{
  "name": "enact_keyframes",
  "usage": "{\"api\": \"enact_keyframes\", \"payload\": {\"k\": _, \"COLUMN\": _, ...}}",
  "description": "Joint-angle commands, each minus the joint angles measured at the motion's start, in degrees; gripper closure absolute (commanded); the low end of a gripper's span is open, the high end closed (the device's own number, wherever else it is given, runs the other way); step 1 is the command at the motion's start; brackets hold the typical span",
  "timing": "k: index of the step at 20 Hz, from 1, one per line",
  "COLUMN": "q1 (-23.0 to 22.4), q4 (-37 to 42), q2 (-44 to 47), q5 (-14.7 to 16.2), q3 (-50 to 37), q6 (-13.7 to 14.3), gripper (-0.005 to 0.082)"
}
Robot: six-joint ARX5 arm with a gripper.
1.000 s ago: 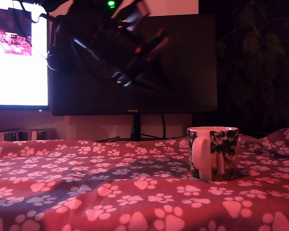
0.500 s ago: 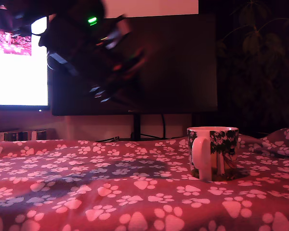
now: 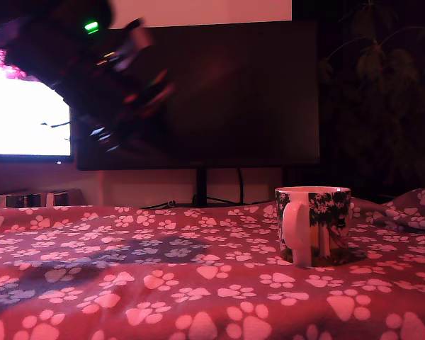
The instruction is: Pick up the coffee capsules on the table and drop them inside the coffee cup
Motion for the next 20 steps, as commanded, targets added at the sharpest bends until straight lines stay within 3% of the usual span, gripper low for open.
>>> {"api": "enact_keyframes", "payload": {"k": 1, "q1": 1.2, "q4": 0.6, "q2": -2.0, "q5": 0.0, "q3": -2.6, "q6": -0.3, "gripper": 0.0788}}
{"api": "enact_keyframes", "payload": {"k": 10, "q1": 6.7, "q4": 0.0, "q2": -7.4, "q5": 0.0, "q3": -9.8, "q6": -0.6, "gripper": 0.0788}}
{"api": "enact_keyframes", "payload": {"k": 20, "q1": 6.8, "q4": -2.1, "q2": -9.6, "q5": -1.8, "q3": -9.9, "q6": -0.6, "gripper": 0.0788}}
